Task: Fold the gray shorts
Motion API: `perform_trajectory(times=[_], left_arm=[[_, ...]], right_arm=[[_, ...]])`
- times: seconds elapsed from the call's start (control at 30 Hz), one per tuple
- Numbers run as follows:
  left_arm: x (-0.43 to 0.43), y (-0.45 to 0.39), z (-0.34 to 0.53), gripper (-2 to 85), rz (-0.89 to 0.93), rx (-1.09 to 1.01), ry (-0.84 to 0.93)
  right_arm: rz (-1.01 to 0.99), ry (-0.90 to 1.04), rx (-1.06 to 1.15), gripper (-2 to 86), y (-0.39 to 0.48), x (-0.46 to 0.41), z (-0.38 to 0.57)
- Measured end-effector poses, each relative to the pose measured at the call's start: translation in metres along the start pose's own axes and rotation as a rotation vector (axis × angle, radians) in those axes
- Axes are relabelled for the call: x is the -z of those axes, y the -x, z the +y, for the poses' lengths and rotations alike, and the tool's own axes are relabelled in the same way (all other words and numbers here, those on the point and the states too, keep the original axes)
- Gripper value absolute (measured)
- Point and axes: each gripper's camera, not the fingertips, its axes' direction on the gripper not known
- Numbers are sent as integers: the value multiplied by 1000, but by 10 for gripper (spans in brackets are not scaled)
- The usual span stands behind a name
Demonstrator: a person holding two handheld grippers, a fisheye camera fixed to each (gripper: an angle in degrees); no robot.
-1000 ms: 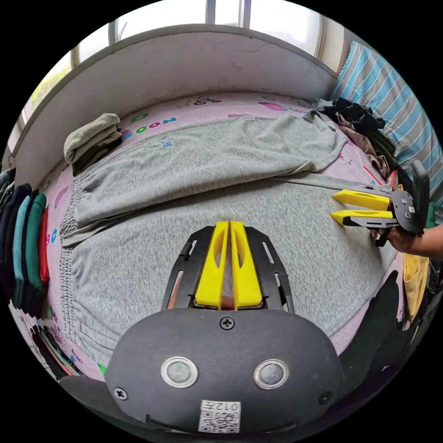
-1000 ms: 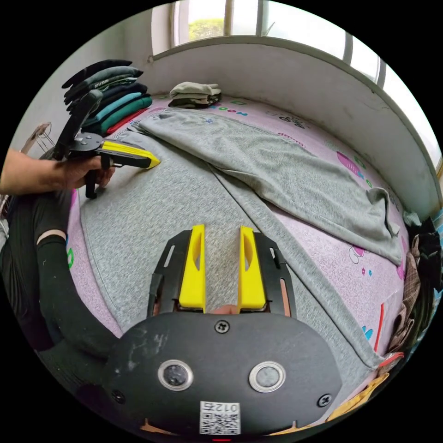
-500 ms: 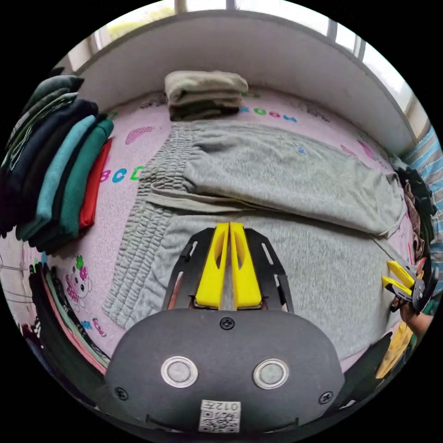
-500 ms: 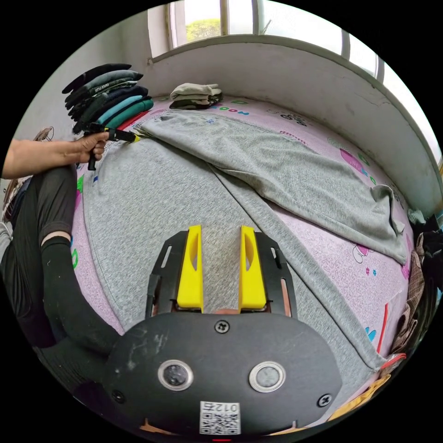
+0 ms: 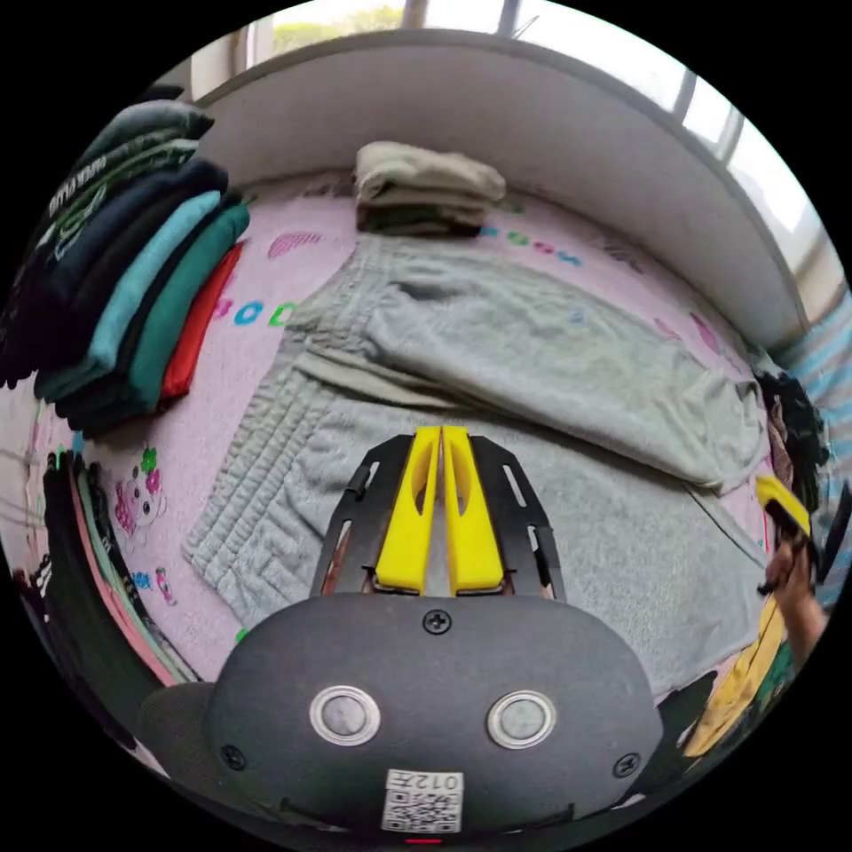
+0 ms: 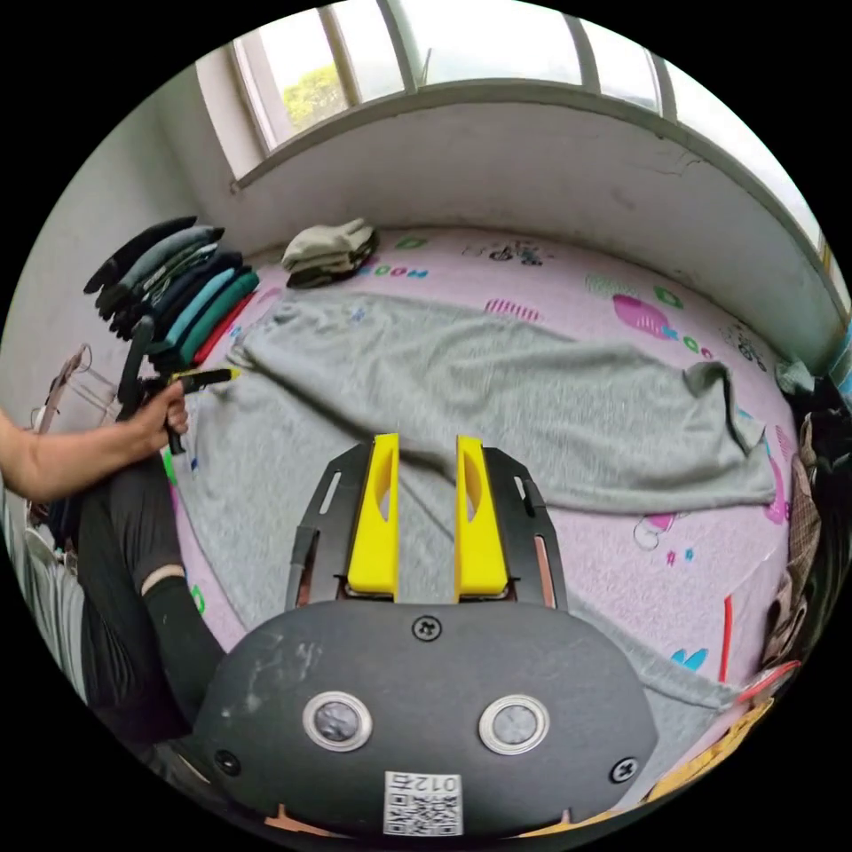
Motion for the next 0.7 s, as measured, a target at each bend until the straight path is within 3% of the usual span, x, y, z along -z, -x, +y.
perform_trajectory(times=[0.1, 0.23, 0.33, 0.57, 0.7], left_arm=[[15, -48, 13, -2, 138, -262, -142], [-5, -106, 24, -1, 258, -507, -94], [-18, -122, 33, -1, 234, -610, -29], [-29, -118, 32, -1, 275, -594, 16], [-25, -127, 40, -1, 196, -632, -15]], right_arm=[[-30, -75, -49, 97, -13, -4, -48], [1, -20, 62, 107, 9, -65, -111], [-4, 68, 32, 104, 16, -119, -134], [150, 102, 15, 63, 4, -169, -156], [157, 92, 10, 50, -18, -180, -180]])
